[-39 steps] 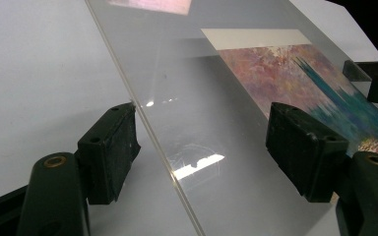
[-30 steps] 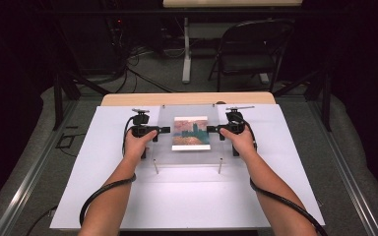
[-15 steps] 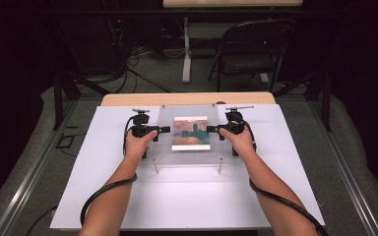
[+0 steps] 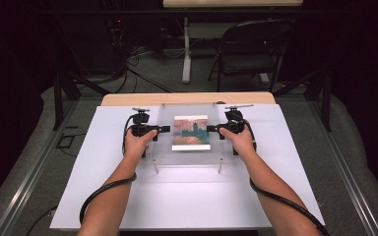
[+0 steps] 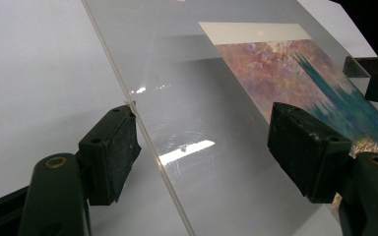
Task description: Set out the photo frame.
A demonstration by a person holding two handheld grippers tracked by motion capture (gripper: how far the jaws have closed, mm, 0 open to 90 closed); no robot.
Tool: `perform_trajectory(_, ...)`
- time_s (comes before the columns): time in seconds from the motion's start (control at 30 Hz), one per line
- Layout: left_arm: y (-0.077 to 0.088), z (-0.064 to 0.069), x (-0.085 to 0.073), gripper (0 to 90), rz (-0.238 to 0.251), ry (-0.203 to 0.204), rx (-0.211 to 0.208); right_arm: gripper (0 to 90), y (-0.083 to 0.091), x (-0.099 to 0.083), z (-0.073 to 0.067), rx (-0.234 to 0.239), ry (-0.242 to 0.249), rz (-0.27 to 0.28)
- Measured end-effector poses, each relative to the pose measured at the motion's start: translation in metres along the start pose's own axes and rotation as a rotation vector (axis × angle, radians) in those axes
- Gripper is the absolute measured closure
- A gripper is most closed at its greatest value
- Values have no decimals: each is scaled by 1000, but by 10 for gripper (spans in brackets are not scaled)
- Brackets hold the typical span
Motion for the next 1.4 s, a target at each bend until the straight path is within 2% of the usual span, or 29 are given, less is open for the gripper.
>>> perform_trajectory(0.43, 15, 6, 3, 340, 45, -16, -12, 267, 12, 7, -9, -14, 64, 21)
perform_trajectory(0.93, 33, 17, 5, 377, 67, -77, -5, 283, 29, 12, -20, -29, 139, 51)
perform_trajectory(1.4, 50, 27, 5, 433, 87, -107, -9, 315, 48, 15, -29, -39, 212, 60)
Point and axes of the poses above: each handheld gripper's, and its own axes: y roughly backward along the jaws, x roughly out of its top, z roughly to its right, the point moved 5 cm from there along -y, roughly forward along the jaws, and after that the axes turned 10 degrees about y, right-handed, at the moved point
